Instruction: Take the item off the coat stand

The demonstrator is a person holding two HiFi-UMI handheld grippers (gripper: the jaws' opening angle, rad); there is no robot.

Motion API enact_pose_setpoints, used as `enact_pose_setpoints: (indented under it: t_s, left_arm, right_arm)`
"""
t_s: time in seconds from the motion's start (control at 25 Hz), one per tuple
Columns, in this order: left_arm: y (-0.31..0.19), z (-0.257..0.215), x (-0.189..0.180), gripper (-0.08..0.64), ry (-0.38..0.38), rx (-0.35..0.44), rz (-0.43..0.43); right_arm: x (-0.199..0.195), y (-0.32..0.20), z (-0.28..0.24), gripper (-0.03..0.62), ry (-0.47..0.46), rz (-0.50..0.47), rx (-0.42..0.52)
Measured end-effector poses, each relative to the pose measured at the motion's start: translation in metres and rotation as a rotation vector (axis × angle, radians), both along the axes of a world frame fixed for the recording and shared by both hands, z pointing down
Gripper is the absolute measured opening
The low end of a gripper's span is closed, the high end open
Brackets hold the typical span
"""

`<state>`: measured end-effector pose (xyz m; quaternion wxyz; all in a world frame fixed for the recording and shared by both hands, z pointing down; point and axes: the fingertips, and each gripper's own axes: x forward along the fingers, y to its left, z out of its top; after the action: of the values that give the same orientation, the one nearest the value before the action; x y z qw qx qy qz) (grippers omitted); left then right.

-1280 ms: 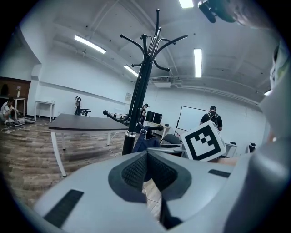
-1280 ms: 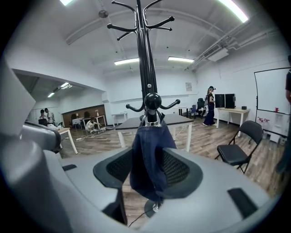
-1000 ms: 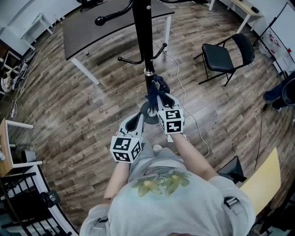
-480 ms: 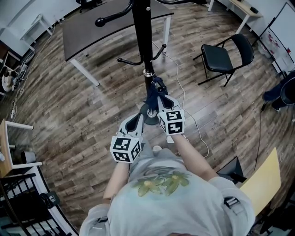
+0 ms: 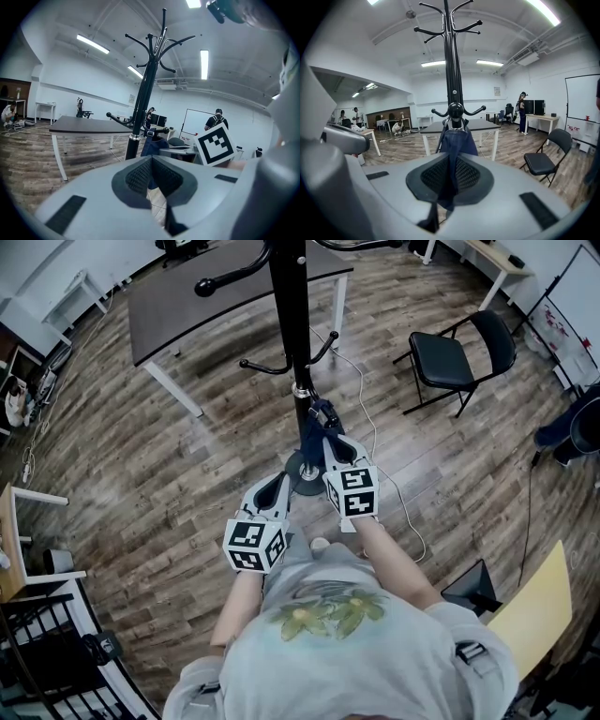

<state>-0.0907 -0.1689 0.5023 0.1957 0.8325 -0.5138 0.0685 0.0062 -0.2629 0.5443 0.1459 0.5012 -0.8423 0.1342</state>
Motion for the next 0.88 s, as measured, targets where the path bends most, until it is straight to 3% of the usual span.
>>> enact_pose_setpoints:
  t_s: [0.88]
  left_arm:
    - [0.007, -0.003, 0.012, 0.015, 0.005, 0.005, 0.017]
  right_arm:
    - [0.009, 0.014, -0.033, 0.021, -0.036, 0.008, 0.061]
